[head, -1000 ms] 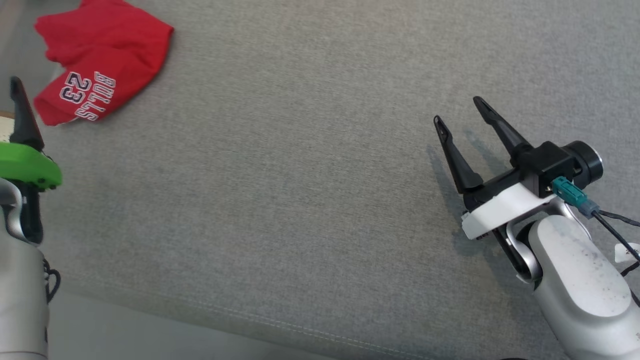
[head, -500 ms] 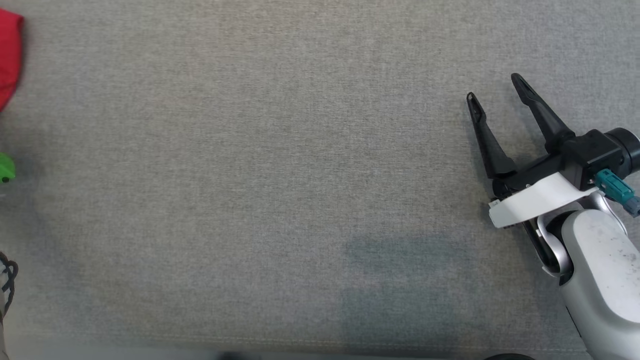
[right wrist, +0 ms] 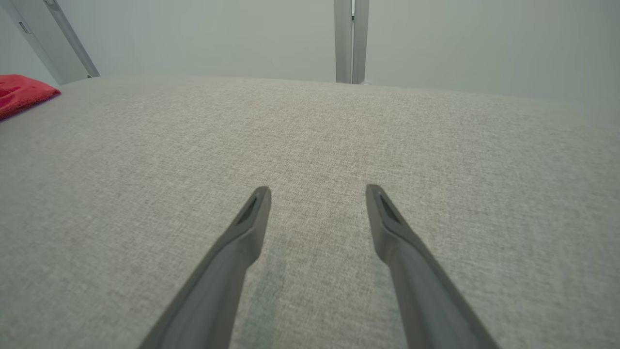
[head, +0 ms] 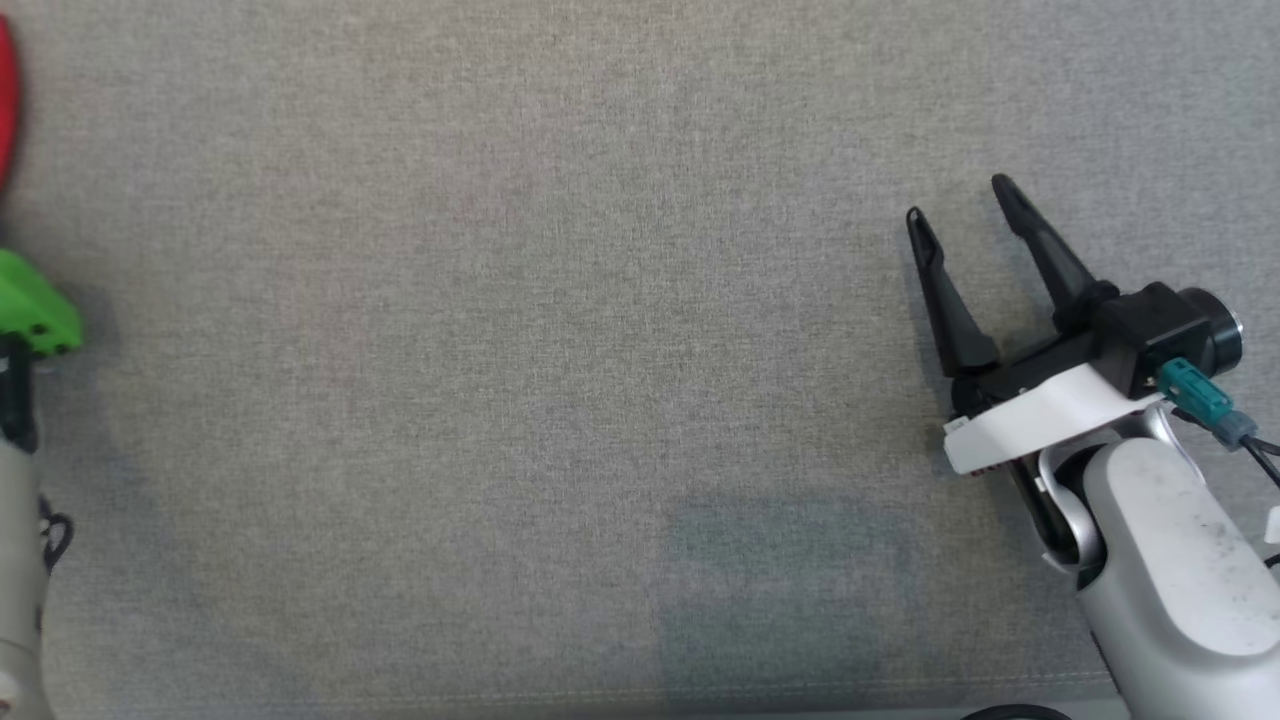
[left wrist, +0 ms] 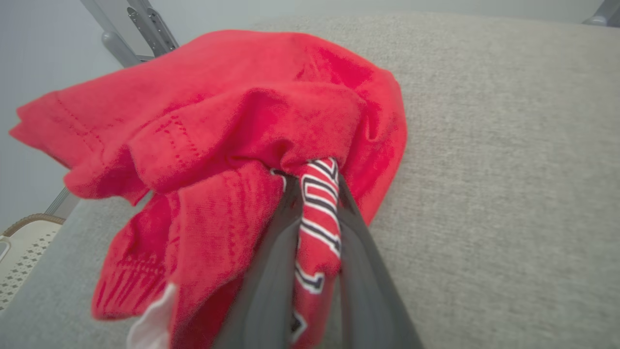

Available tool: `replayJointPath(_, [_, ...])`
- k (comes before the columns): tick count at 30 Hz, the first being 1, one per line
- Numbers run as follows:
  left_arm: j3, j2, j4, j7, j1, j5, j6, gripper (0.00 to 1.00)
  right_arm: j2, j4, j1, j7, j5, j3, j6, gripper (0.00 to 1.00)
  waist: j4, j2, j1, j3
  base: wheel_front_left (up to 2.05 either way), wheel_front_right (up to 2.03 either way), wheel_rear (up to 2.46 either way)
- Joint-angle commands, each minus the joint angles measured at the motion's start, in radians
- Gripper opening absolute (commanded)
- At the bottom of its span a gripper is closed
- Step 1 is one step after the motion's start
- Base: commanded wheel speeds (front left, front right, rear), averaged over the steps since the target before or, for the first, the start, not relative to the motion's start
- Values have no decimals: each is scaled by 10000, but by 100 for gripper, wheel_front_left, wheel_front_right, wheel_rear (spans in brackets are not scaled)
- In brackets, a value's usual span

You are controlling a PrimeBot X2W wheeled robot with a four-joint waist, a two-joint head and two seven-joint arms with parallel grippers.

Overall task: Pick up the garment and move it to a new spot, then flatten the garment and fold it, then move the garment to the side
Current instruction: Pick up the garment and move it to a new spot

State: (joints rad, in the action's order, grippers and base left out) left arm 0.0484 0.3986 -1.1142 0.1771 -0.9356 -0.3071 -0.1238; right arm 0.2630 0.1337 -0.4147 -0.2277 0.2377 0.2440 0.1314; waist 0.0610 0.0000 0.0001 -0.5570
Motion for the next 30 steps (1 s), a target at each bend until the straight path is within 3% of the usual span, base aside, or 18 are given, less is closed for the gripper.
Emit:
replayJointPath(1, [-182,-101,155,188,-202,-1,-59,0,-126,121,119,-110,71,55,-16,100,-87,0,-1,570,0,0,0])
replayJointPath(9, [-2703,-1385,2344,574,424,-1143,-73,0,-746,984,466,-340,304,231,-16,100,-526,0,-1,1885,0,0,0])
replayJointPath(19, [-4909,-3124,5268,660,1874,-2686,-67,0,-1182,1434,1253,-376,460,-43,-16,100,-1500,0,-1,3059,0,0,0])
replayJointPath(23, [-5481,-3386,5812,476,2656,-3434,-66,0,-1280,1491,1550,-378,442,-158,-17,100,-1795,0,-1,3267,0,0,0])
replayJointPath(28, [-5781,-3428,5249,217,3082,-3721,429,0,-1392,1574,1588,-379,487,-97,-15,100,-2127,0,-1,3272,0,0,0])
replayJointPath(29, [-5837,-3334,5038,257,3057,-3517,559,35,-1405,1582,1528,-379,485,-66,-17,100,-2192,0,-1,3249,0,0,0])
replayJointPath(30, [-5801,-3262,4812,347,3070,-3463,680,89,-1414,1585,1472,-379,494,-66,-15,100,-2238,0,-1,3239,0,0,0])
